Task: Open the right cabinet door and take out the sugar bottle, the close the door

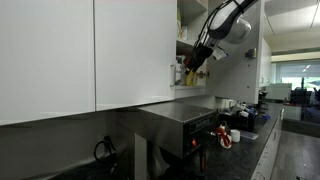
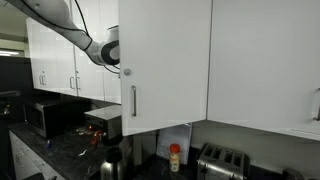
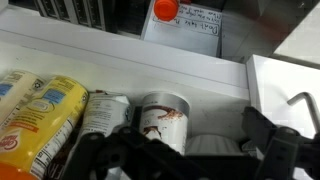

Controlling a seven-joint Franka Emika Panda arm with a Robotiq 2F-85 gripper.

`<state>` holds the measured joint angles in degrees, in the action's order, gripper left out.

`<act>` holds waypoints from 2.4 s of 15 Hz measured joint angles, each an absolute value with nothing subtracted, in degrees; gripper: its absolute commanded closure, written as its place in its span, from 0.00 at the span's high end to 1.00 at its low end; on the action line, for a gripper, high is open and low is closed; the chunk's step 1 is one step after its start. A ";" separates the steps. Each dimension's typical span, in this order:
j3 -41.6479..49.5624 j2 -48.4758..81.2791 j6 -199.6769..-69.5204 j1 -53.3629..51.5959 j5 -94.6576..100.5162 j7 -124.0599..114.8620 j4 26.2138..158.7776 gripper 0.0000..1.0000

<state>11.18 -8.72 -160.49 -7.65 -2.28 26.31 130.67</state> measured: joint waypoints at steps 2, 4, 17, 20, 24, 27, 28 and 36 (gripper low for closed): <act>11.51 -8.61 -160.67 -7.62 -2.28 26.25 130.34 1.00; 11.93 -8.45 -160.88 -7.62 -2.34 26.25 129.91 1.00; 12.35 0.01 -161.65 -7.68 -6.02 26.76 122.05 1.00; 12.10 1.70 -161.87 -7.75 -8.92 28.12 119.69 1.00; 11.58 3.28 -162.48 -7.83 -13.10 30.75 117.35 1.00; 11.08 4.30 -163.21 -7.83 -16.15 32.96 116.17 1.00; 10.91 4.61 -163.60 -7.83 -17.19 33.72 115.86 1.00; 10.21 6.44 -166.32 -7.82 -25.34 40.88 114.87 1.00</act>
<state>10.21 6.44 -166.32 -7.82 -25.34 40.88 114.87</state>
